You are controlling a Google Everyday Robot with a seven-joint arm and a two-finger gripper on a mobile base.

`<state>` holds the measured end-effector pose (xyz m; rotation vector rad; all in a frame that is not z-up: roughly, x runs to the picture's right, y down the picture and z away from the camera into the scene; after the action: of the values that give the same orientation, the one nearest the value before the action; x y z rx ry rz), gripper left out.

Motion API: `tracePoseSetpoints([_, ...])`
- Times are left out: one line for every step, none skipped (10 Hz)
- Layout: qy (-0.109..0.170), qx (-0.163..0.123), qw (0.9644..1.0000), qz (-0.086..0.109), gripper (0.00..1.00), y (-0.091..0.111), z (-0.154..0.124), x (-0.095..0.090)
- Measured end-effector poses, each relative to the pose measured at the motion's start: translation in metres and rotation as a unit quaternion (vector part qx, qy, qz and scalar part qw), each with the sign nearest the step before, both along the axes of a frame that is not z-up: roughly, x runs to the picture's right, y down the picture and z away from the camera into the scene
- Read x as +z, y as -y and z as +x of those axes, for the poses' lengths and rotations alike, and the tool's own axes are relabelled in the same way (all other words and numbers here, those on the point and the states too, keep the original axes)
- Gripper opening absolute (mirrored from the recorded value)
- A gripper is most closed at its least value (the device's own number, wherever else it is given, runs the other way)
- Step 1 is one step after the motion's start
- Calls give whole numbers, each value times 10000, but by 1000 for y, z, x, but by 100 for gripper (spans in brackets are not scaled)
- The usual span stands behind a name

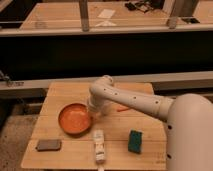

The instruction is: Push the ceramic bowl across the table

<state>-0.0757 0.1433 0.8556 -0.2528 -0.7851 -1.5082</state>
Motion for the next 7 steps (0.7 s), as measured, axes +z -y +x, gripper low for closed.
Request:
tracePoseSetpoints([6,1,10000,12,7,0,1,1])
tracePoseSetpoints([34,-32,10000,24,3,1,1,2])
tracePoseSetpoints([61,-72,9999,34,2,1,1,2])
tracePoseSetpoints([111,-130,9998,37,2,0,1,2])
tracePoseSetpoints([105,-125,9999,30,2,0,2,2])
tracePoseSetpoints([91,-75,9999,29,2,1,4,4])
tracePoseSetpoints([72,-55,9999,43,2,2,6,6])
